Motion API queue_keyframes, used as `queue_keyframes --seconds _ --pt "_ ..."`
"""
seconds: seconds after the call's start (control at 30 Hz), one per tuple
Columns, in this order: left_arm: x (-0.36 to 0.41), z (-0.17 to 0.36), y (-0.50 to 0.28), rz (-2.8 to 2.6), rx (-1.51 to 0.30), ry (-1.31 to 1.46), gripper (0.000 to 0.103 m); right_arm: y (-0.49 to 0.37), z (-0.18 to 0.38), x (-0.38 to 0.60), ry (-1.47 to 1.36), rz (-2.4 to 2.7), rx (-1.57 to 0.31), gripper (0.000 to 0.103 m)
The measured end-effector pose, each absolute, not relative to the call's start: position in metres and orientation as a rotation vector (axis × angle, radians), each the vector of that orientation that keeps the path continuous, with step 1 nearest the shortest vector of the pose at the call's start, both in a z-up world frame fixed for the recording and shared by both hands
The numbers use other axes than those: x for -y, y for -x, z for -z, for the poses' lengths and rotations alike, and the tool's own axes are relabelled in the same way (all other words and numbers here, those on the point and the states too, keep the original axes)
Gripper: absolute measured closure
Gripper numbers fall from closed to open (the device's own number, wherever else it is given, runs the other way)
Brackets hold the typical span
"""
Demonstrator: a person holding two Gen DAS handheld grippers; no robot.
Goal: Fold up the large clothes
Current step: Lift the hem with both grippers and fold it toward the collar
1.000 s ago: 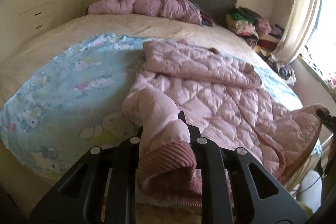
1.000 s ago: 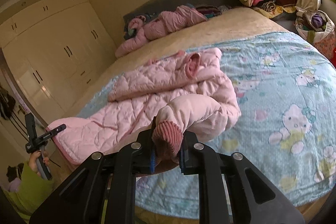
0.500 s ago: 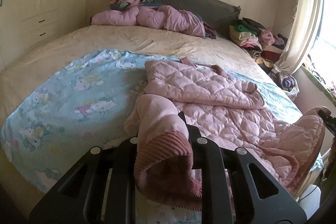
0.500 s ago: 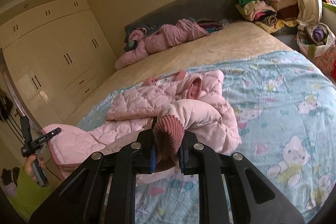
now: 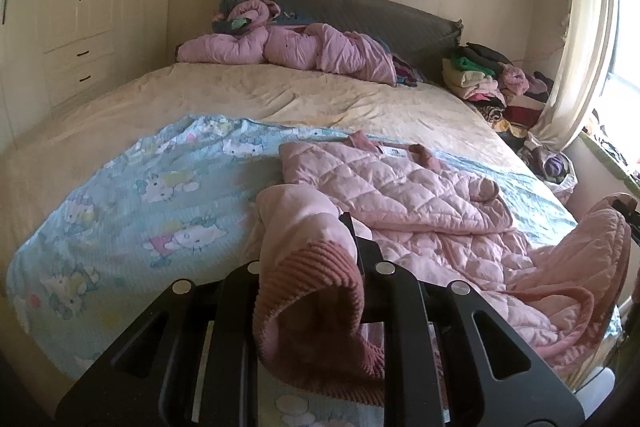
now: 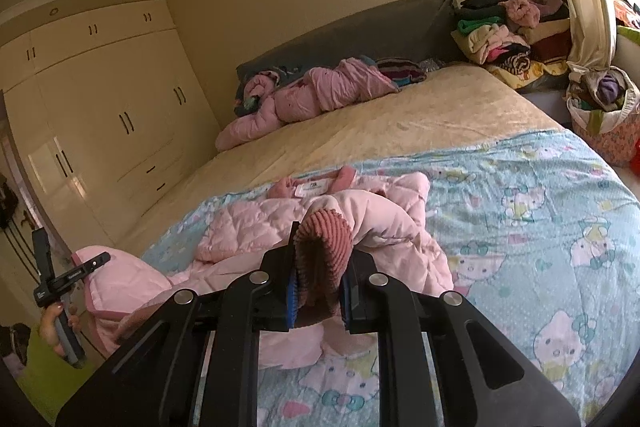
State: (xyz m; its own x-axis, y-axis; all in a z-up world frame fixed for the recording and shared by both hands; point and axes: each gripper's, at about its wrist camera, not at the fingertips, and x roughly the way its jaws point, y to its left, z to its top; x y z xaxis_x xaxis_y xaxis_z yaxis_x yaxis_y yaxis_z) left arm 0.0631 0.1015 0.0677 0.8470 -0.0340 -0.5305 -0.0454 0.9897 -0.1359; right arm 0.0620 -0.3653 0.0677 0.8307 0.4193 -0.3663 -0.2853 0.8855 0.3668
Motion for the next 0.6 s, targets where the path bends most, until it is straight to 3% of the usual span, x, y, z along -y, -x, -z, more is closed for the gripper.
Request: queue_keyframes --seconds 0.6 --pt "-0.104 -0.096 -0.130 -0.045 -0.538 0.139 0.091 -0.133 -0.088 0.374 -0.315 -0.307 -0.413 0.088"
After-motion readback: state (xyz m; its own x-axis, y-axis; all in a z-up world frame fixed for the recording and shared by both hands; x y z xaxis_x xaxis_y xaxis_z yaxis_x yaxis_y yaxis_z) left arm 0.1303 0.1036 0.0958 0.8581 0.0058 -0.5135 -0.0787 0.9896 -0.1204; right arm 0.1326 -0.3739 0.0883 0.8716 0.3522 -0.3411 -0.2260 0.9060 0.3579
